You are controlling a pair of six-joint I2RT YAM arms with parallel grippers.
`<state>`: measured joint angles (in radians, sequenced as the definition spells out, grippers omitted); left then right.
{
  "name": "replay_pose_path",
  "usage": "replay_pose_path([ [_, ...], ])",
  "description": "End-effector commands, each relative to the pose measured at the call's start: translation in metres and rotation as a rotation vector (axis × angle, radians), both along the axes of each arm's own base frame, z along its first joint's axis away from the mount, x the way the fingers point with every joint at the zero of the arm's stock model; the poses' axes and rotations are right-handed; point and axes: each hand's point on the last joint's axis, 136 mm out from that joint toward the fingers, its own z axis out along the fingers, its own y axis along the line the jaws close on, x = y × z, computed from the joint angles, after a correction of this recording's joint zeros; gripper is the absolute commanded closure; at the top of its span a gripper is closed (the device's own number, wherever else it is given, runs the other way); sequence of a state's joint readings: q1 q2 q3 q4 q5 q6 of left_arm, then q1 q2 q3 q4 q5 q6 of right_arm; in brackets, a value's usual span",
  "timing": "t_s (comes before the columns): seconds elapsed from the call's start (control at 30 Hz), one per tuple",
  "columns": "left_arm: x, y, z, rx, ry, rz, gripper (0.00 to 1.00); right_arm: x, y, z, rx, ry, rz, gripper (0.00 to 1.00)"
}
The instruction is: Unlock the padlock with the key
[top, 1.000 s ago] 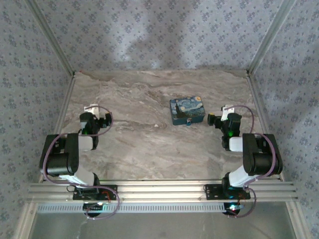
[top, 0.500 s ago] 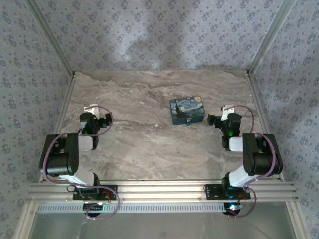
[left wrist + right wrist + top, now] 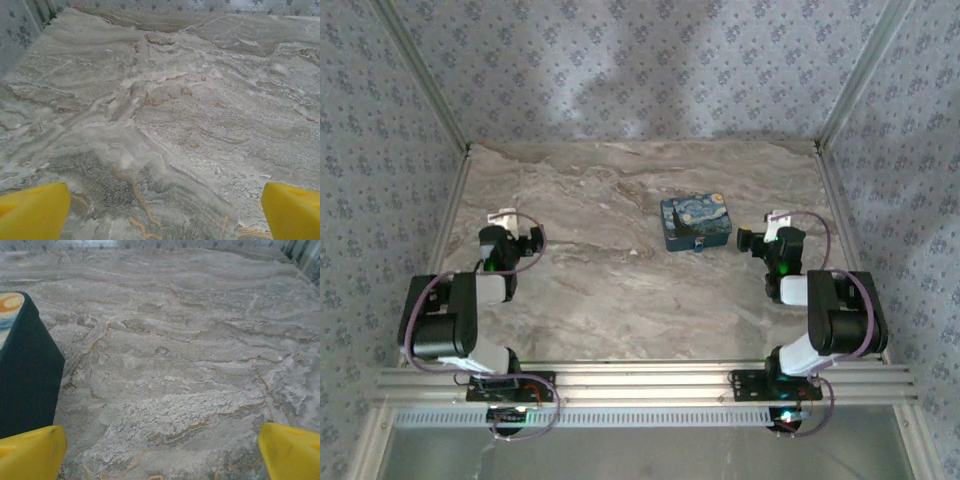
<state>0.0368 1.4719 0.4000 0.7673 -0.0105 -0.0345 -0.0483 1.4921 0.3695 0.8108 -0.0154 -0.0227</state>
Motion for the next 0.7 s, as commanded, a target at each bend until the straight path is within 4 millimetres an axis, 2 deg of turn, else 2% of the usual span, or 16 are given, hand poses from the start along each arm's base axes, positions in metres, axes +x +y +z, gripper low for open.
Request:
replay_pose_path([
  [0.0,-0.007,0.002,0.029,0.019,-0.049,0.022,0.02,-0.004,-0.006,0.024,0.007,-0.032,-0.044,0.0],
  [0.1,-0.012,0.003,0.052,-0.001,-0.071,0.047,0.02,-0.009,-0.004,0.035,0.033,-0.004,-0.046,0.0],
  [0.2,-0.012,0.0,0.07,-0.134,-0.042,0.079,0.02,-0.014,-0.001,0.047,0.099,0.006,-0.05,0.0],
  [0.33,-0.006,-0.023,0.082,-0.39,0.063,0.065,0.02,-0.014,0.014,0.053,0.212,0.082,0.002,0.0],
  [0.43,-0.002,-0.058,0.083,-0.53,0.177,0.0,0.02,-0.009,0.036,0.056,0.301,0.162,0.1,0.0],
  [0.67,0.009,-0.181,0.081,-0.669,0.347,-0.259,0.02,0.011,0.065,0.053,0.478,0.281,0.214,0.0],
])
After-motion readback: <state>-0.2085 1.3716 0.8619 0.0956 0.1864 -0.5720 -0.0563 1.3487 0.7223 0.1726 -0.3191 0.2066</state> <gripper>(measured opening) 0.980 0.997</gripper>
